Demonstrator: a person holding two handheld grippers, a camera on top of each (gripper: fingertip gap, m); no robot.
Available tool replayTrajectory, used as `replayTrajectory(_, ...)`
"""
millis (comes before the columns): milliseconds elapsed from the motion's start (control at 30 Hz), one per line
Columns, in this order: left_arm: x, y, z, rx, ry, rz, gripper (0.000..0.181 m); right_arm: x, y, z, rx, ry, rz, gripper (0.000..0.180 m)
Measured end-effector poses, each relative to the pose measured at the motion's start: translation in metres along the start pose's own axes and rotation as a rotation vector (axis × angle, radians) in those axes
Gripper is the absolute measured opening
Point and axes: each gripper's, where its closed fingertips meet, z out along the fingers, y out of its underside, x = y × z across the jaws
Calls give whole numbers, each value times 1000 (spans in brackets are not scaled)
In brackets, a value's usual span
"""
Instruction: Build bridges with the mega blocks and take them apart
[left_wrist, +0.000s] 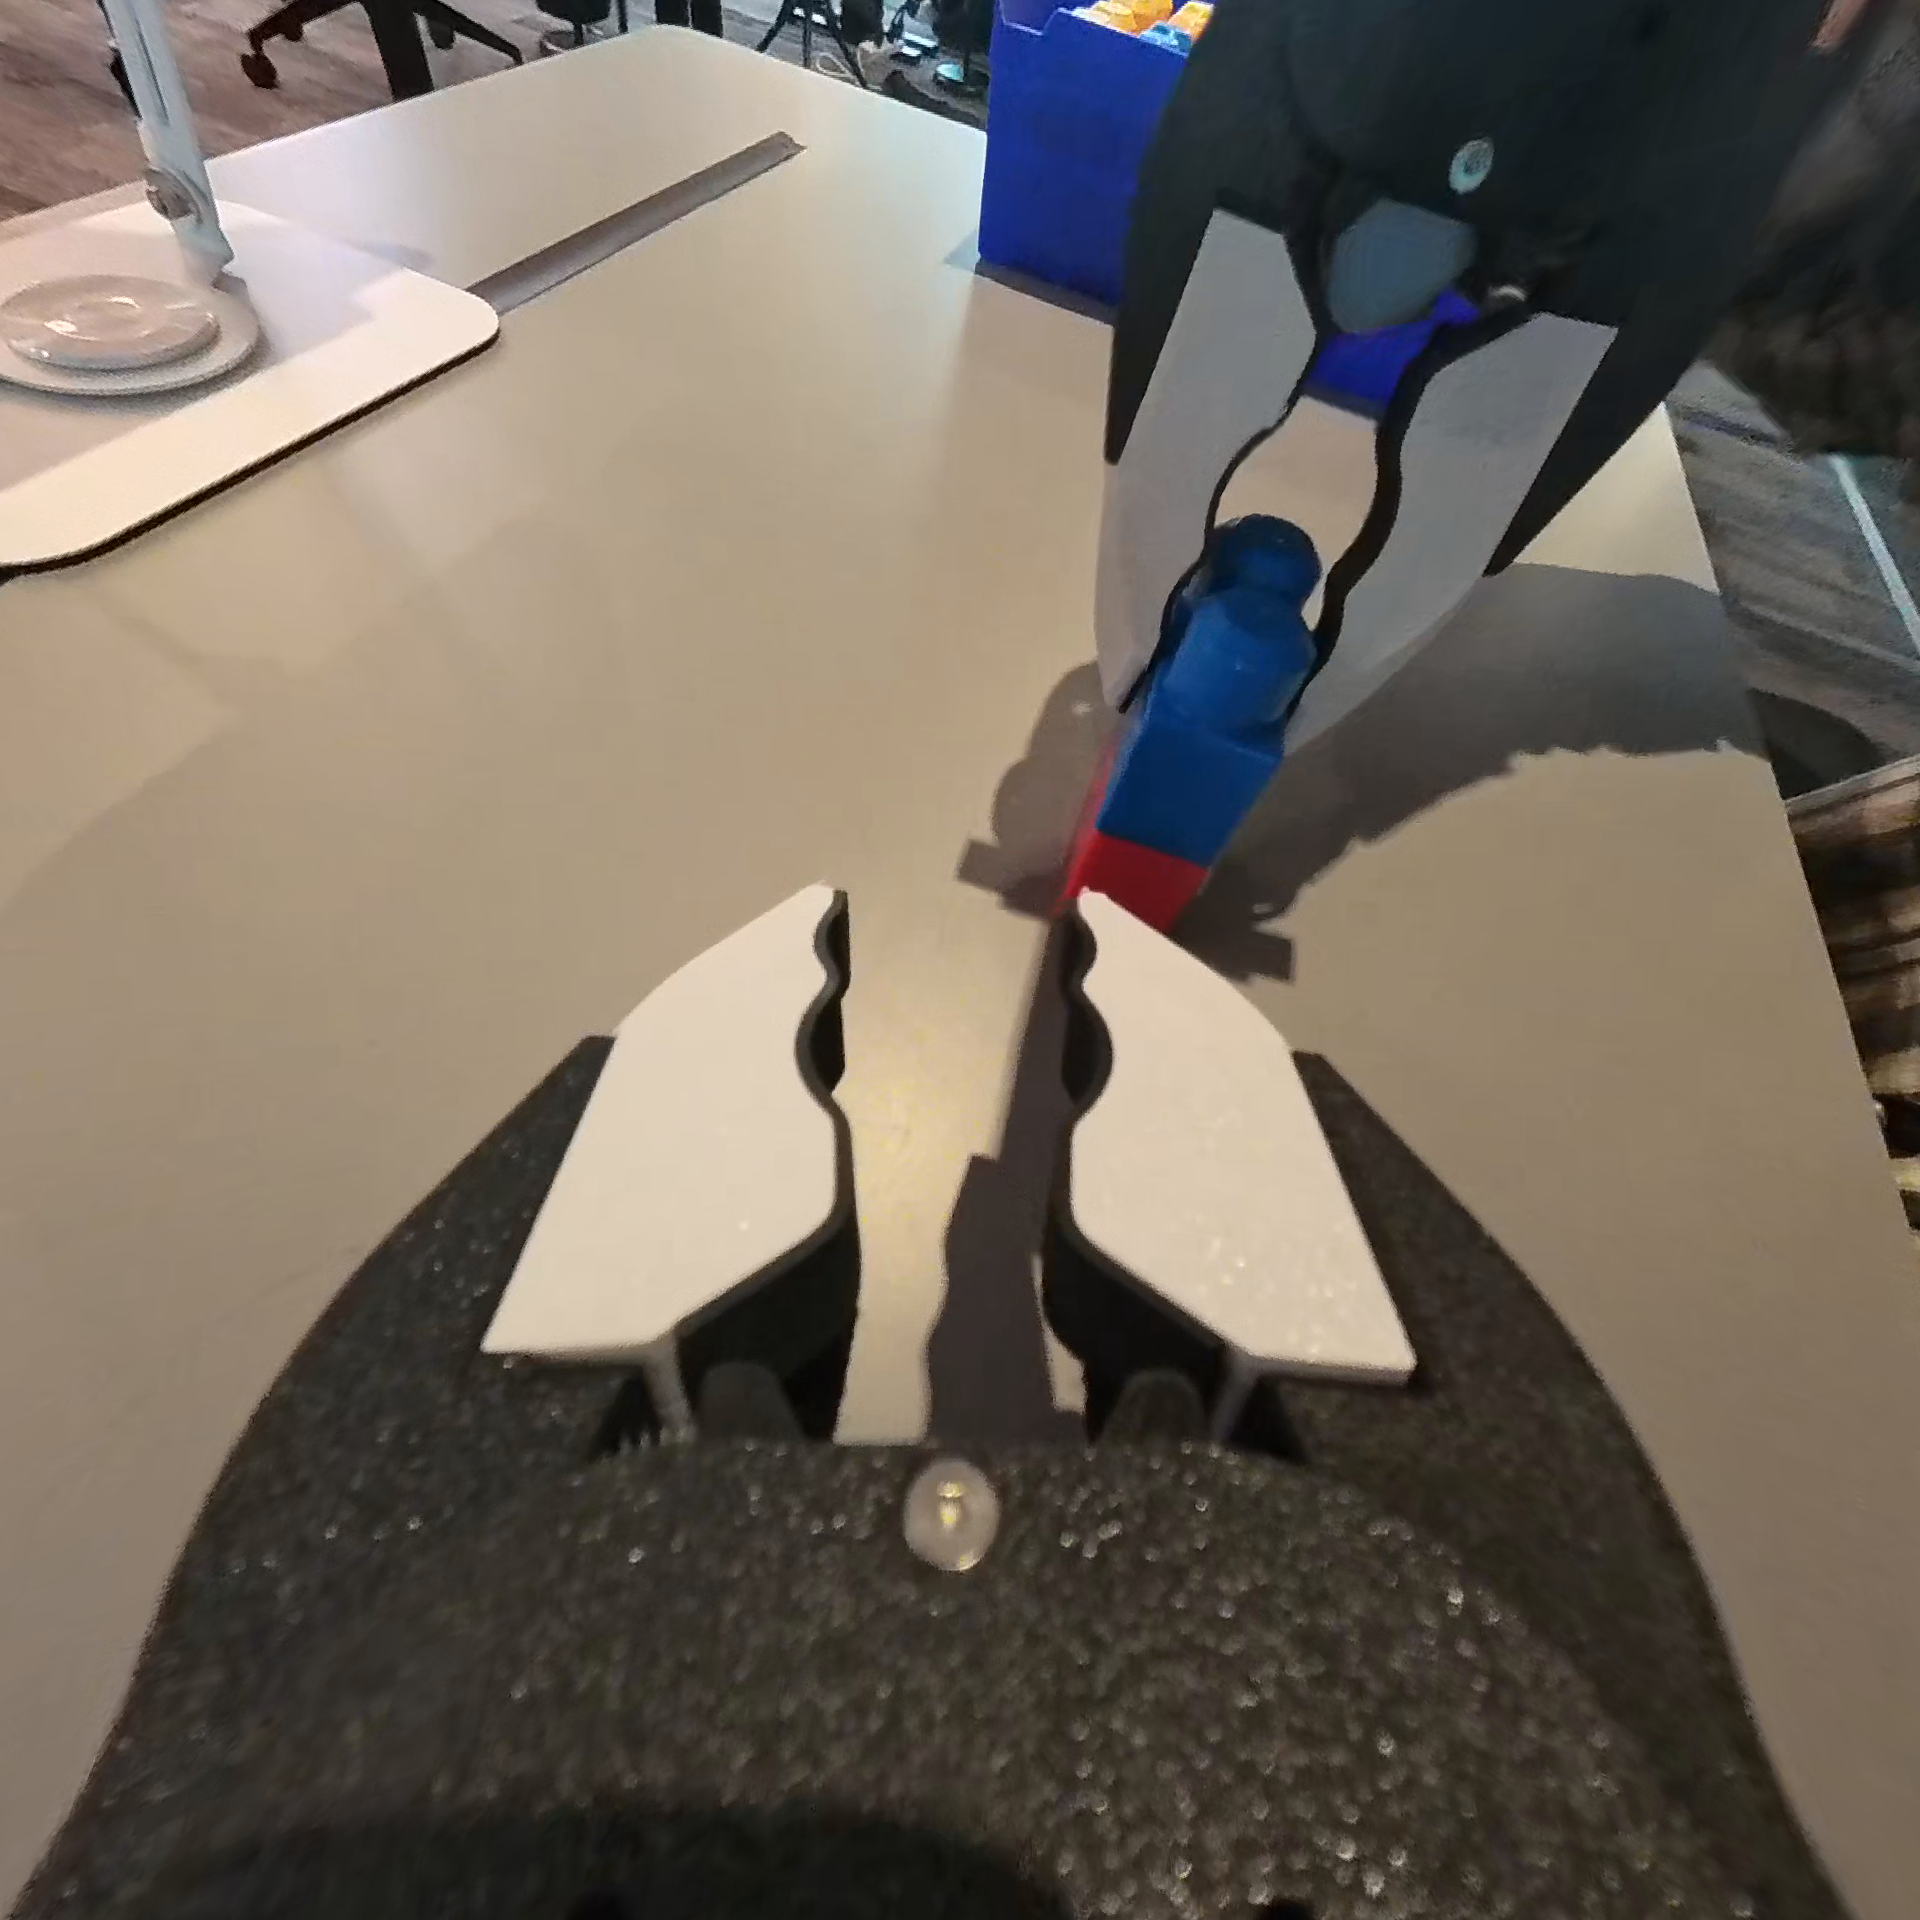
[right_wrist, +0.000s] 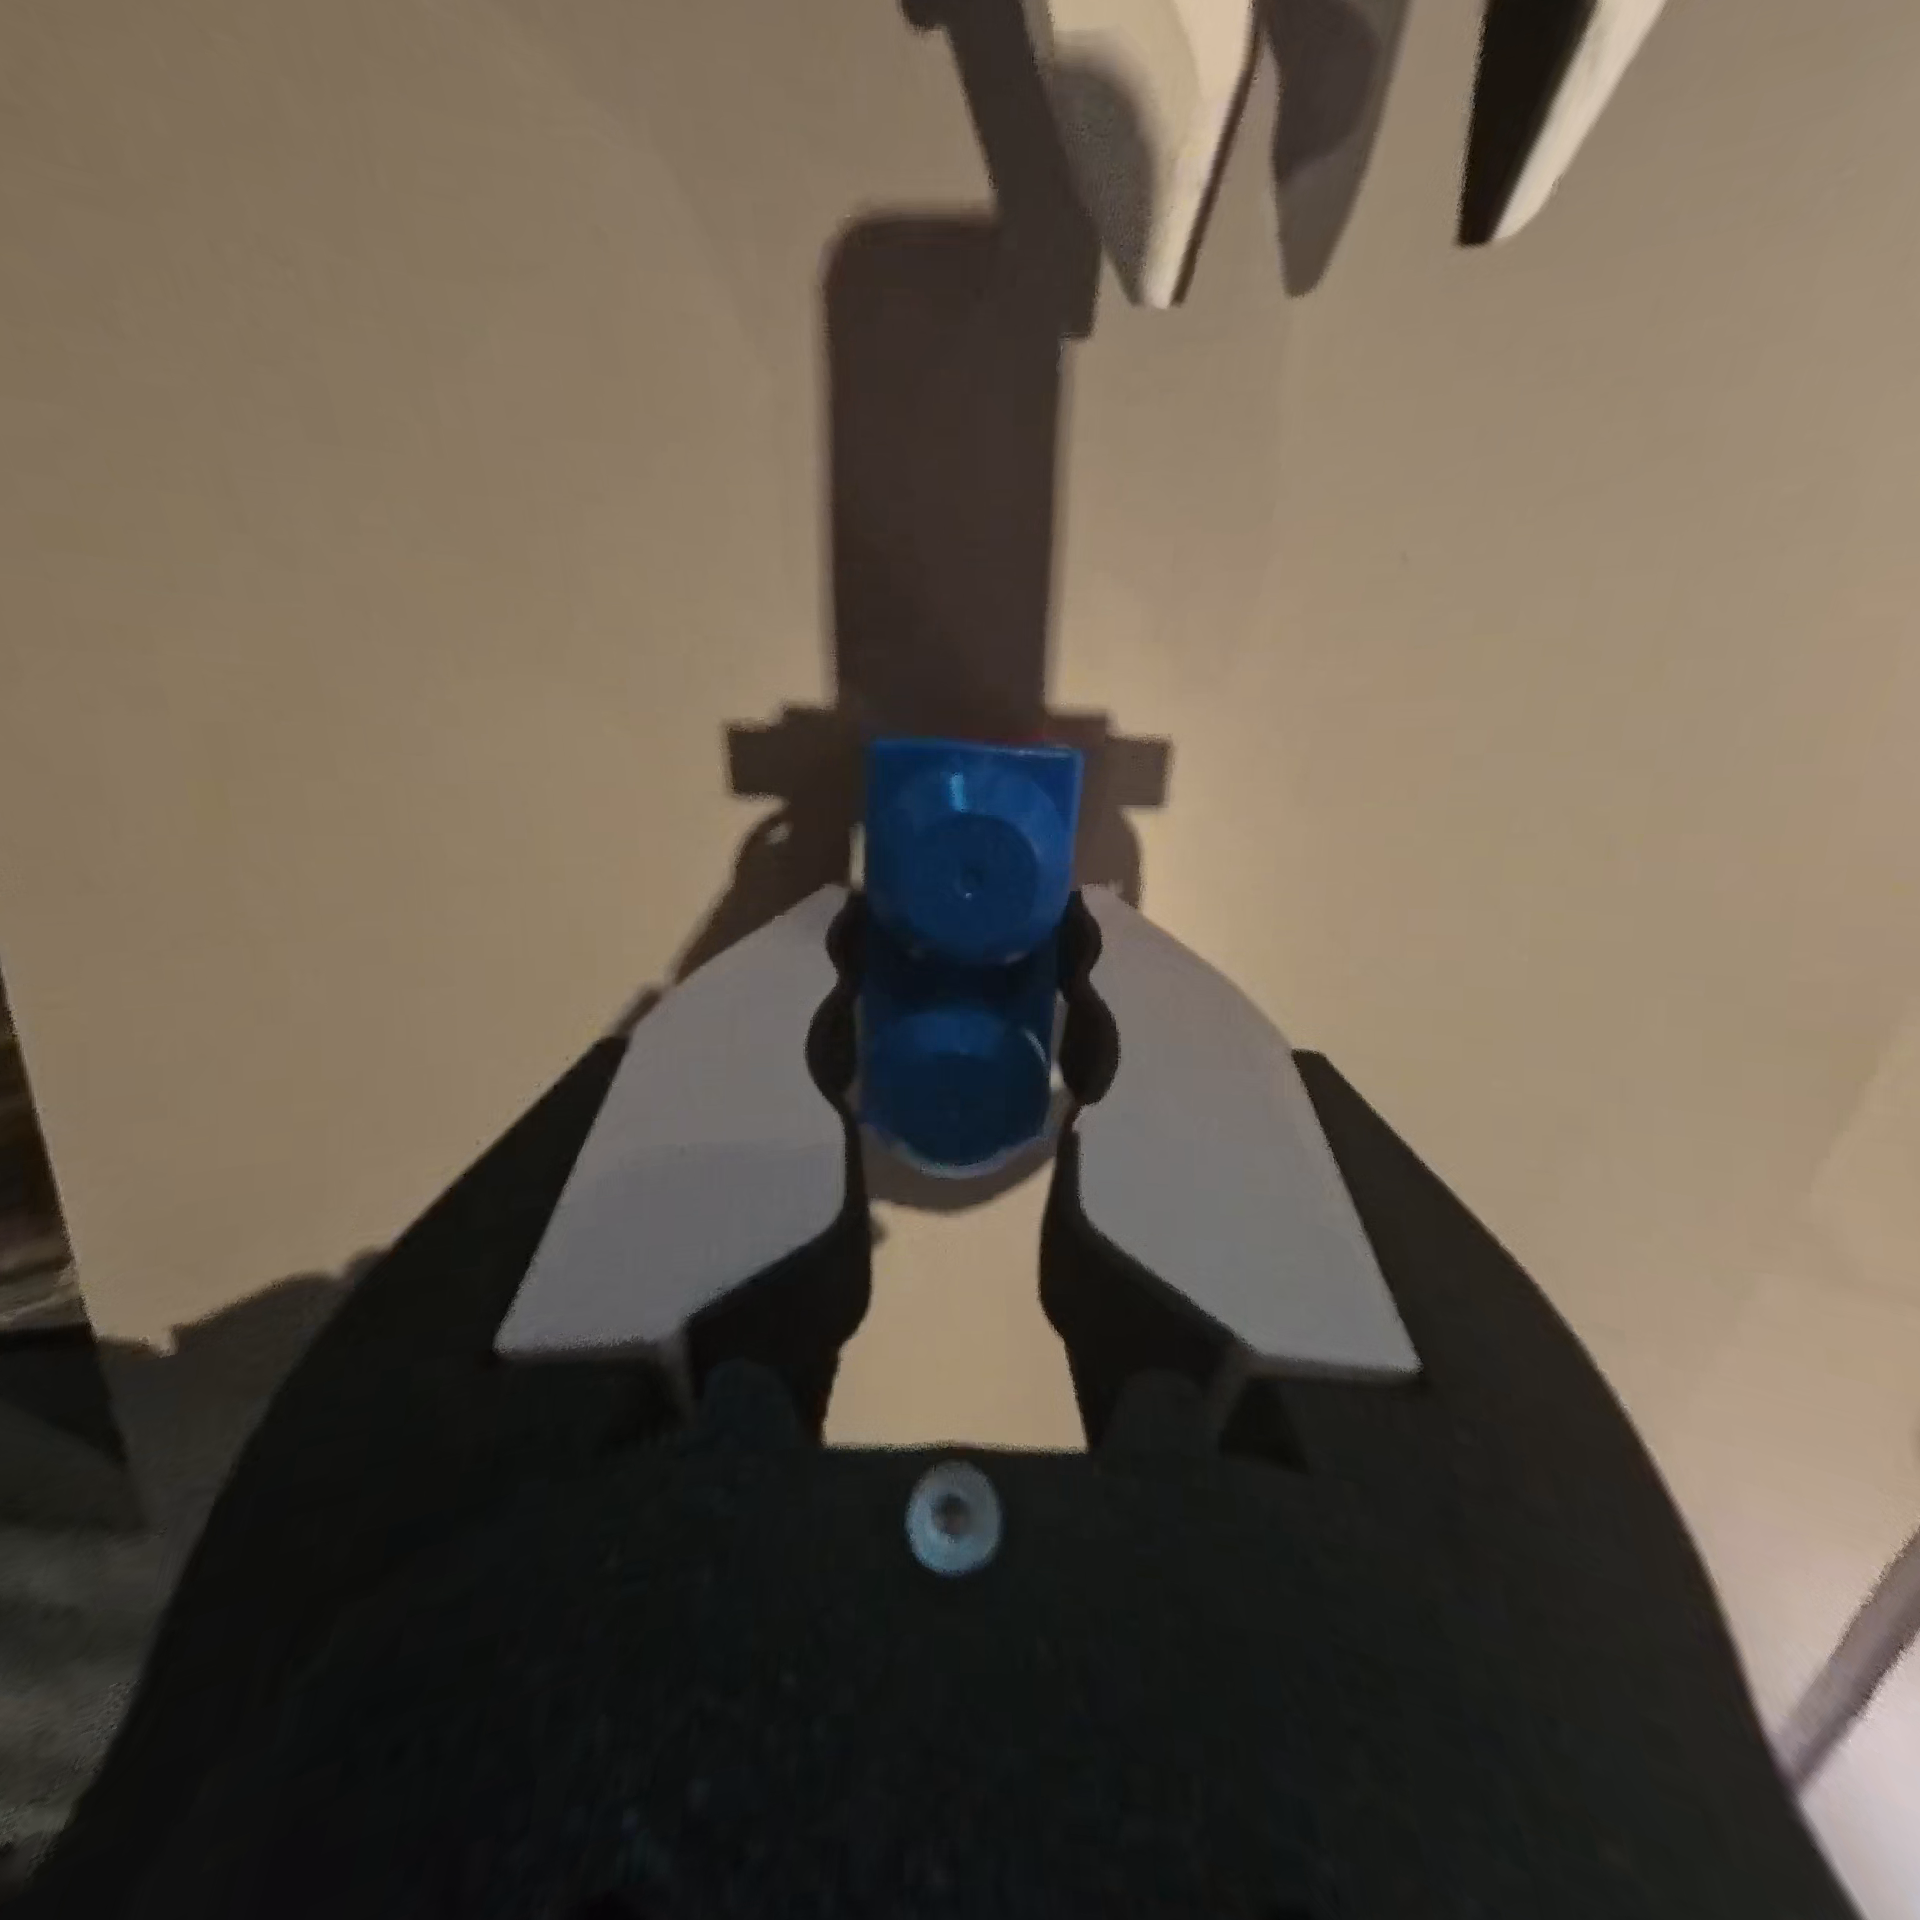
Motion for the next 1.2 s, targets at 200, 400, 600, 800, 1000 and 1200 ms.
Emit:
replayTrajectory(200, 9, 17, 7, -101, 56, -4, 38, -1, 4, 0, -139, -32, -73, 36)
replayTrajectory(400, 14, 29, 14, -176, 71, 43, 38, -1, 3, 1, -165, -47, -64, 36)
replayTrajectory(600, 10, 11, 8, -54, 44, 31, 37, -5, 15, -36, -6, 18, -94, 35)
replayTrajectory(800, 8, -15, 9, 101, -37, 91, 36, 24, 138, -193, 31, 293, 50, 35)
replayTrajectory(1000, 30, -37, 23, 230, -50, 142, 35, 5, 327, -287, -113, 398, 200, 36)
replayTrajectory(1200, 47, -39, 54, 246, -133, 176, 33, -24, 431, -245, -150, 256, 244, 36)
